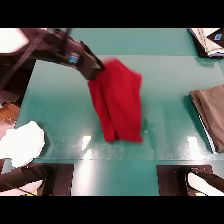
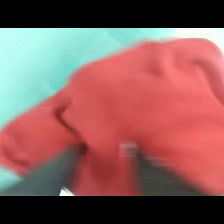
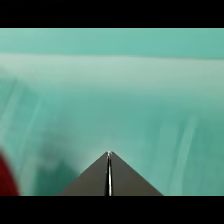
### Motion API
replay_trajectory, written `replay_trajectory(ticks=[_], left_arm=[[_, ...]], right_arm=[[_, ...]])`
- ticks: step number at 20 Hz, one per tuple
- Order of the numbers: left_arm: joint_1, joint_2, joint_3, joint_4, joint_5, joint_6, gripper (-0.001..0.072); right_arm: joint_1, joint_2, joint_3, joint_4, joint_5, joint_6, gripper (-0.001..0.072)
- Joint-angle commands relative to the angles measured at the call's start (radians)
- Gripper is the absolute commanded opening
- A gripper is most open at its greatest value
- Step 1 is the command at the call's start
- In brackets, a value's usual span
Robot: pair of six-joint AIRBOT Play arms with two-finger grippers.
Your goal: Fold the shirts.
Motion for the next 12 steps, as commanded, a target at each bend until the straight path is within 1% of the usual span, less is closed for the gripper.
replay_trajectory(ticks=[1, 3, 6, 7, 9, 12], left_arm=[[0.015, -0.153, 0.004, -0.016, 0.089, -0.015, 0.0683], [0.091, -0.185, 0.004, -0.016, 0.039, -0.066, 0.0683], [0.239, -0.168, -0.015, -0.039, -0.187, -0.102, 0.0677], [0.277, -0.143, -0.078, -0.082, -0.192, -0.111, 0.0645], [0.317, -0.068, -0.294, -0.18, -0.159, -0.108, 0.0646], [0.289, 0.039, -0.682, -0.304, -0.048, -0.08, 0.0645]], right_arm=[[0.028, -0.035, 0.02, 0.0, 0.087, 0.0, 0.0019], [0.027, -0.035, -0.007, 0.0, 0.091, 0.0, 0.0019], [0.027, -0.035, -0.039, -0.002, 0.097, 0.0, 0.0019], [0.027, -0.035, -0.048, -0.001, 0.095, 0.0, 0.0019], [0.027, -0.035, -0.065, -0.001, 0.096, 0.0, 0.0019], [0.027, -0.035, -0.09, -0.001, 0.061, 0.0, 0.0019]])
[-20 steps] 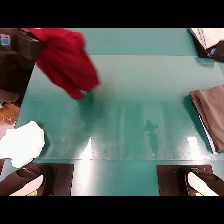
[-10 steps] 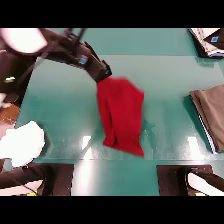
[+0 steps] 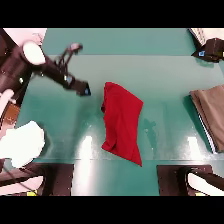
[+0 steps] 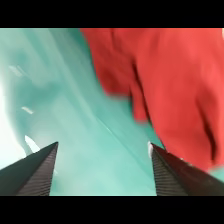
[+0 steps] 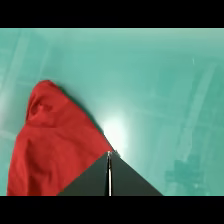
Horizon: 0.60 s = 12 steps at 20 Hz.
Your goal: Fold the shirts.
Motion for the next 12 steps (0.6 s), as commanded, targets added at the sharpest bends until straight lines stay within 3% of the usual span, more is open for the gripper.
replay_trajectory(ticks=[1, 4, 7, 12], left_arm=[[-0.02, 0.102, -0.398, -0.176, 0.112, 0.013, 0.0645], [-0.156, 0.111, -0.598, -0.282, 0.259, 0.055, 0.0645], [-0.3, 0.11, -0.653, -0.315, 0.427, 0.055, 0.0645], [-0.362, 0.109, -0.653, -0.347, 0.579, 0.02, 0.0644]], right_arm=[[0.001, 0.0, -0.032, 0.001, -0.035, 0.0, 0.0019], [0.001, -0.001, -0.051, 0.001, -0.058, 0.0, 0.0019], [0.001, -0.001, -0.056, 0.001, -0.056, 0.0, 0.0019], [0.001, 0.0, -0.056, 0.002, -0.054, 0.0, 0.0019]])
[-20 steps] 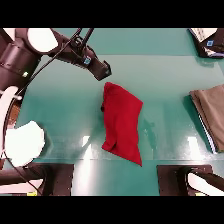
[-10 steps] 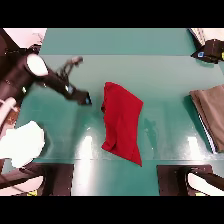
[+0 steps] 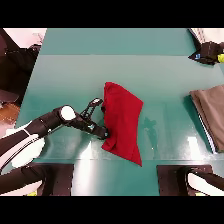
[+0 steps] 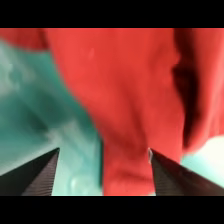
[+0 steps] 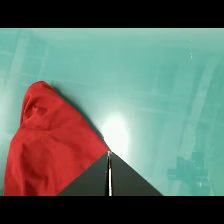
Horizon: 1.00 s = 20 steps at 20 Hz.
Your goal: Fold the shirts.
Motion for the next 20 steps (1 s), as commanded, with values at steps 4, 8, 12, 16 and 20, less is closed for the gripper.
replay_trajectory(ticks=[4, 8, 12, 16, 20], left_arm=[[-0.04, 0.002, -0.022, -0.084, 0.141, -0.006, 0.0364], [-0.04, 0.003, -0.022, -0.087, 0.154, -0.006, 0.0091], [0.035, 0.013, 0.034, -0.034, -0.01, -0.006, 0.0024], [0.25, 0.155, 0.239, 0.288, -0.263, -0.008, 0.0024], [0.409, 0.232, 0.425, 0.437, -0.362, -0.006, 0.0025]], right_arm=[[0.001, 0.0, -0.002, 0.002, -0.002, 0.0, 0.0019], [0.001, 0.0, -0.002, 0.002, -0.002, 0.0, 0.0019], [0.001, 0.0, -0.002, 0.002, 0.008, 0.0, 0.0019], [0.01, 0.0, -0.042, 0.003, 0.038, 0.0, 0.0019], [0.092, -0.002, -0.241, 0.006, -0.068, 0.0, 0.0454]])
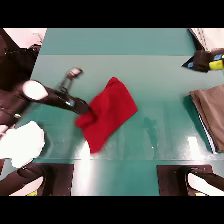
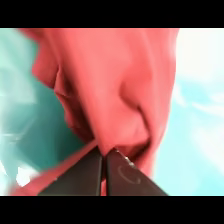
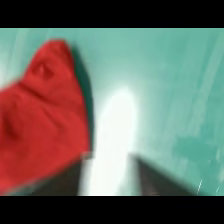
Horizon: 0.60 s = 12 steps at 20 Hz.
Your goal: Fold the shirts.
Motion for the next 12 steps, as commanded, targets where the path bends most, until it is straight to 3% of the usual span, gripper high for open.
replay_trajectory(ticks=[1, 5, 12], left_arm=[[0.116, 0.051, 0.135, 0.146, -0.111, 0.002, 0.0025], [0.121, 0.047, 0.138, 0.146, -0.111, 0.001, 0.0025], [0.121, 0.047, 0.138, 0.146, -0.123, 0.0, 0.0025]], right_arm=[[0.083, -0.011, -0.166, 0.023, -0.112, -0.001, 0.0506], [0.194, -0.17, -0.242, 0.211, -0.219, -0.106, 0.0506], [0.36, -0.571, 0.036, 0.237, -0.324, -0.122, 0.0506]])
